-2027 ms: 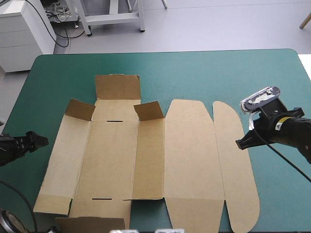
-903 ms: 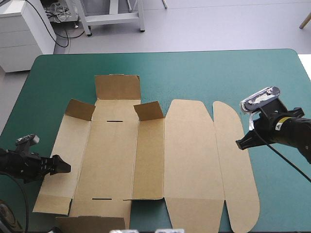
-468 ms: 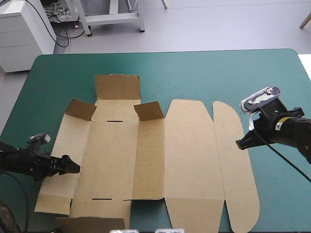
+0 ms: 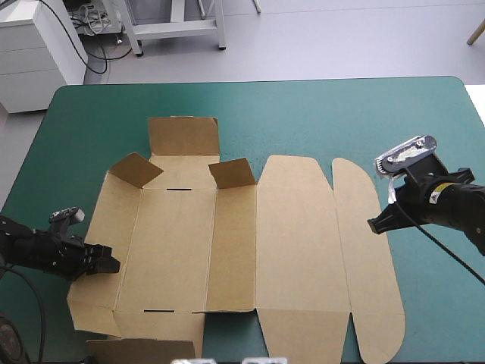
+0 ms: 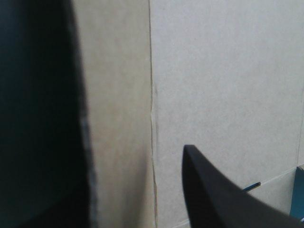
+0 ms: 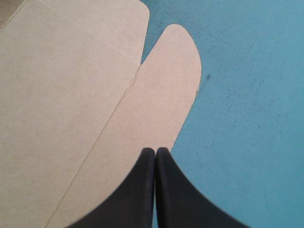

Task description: Fold the box

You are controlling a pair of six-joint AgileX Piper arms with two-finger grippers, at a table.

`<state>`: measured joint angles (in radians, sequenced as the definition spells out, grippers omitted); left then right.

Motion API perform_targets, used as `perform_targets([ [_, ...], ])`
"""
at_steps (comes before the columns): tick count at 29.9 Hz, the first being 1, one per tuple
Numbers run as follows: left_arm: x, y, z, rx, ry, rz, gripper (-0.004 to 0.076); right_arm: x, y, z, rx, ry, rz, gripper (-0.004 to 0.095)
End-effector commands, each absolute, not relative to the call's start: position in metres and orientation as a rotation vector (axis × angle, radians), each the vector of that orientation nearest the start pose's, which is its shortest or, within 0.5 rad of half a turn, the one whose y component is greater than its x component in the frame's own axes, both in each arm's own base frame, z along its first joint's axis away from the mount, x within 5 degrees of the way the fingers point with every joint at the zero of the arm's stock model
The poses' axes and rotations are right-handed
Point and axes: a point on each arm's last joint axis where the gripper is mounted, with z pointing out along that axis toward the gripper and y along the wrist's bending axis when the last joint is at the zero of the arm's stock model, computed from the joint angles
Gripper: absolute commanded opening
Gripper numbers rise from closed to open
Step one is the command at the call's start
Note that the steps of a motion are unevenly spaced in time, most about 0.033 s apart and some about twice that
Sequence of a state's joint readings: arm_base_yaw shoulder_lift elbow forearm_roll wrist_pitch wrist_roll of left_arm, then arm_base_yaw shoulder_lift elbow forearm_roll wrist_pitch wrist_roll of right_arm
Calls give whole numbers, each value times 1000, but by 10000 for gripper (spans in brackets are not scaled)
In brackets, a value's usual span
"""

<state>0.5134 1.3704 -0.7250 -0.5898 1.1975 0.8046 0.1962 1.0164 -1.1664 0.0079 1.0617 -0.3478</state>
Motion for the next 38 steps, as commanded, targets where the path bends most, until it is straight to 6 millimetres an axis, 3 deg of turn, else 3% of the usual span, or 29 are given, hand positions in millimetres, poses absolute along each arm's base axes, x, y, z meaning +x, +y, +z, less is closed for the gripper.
perform_targets([
  [1,194,49,231,52,2824,-861,120,180,36,410,-620,2226,-71,-21],
  [6,194,50,232,61,2833,-846,-7,180,36,410,-620,2226,-71,-21],
  [21,192,53,231,43,2887,-795,-8,180,36,410,-620,2226,-71,-21],
  [28,200,59,244,77,2866,-718,-8,180,36,410,-620,2226,-71,-22],
  [33,217,49,261,285,2852,-550,-8,180,36,410,-620,2226,-71,-21],
  [38,243,17,283,565,2767,-274,-8,180,36,410,-618,2228,-70,-21],
])
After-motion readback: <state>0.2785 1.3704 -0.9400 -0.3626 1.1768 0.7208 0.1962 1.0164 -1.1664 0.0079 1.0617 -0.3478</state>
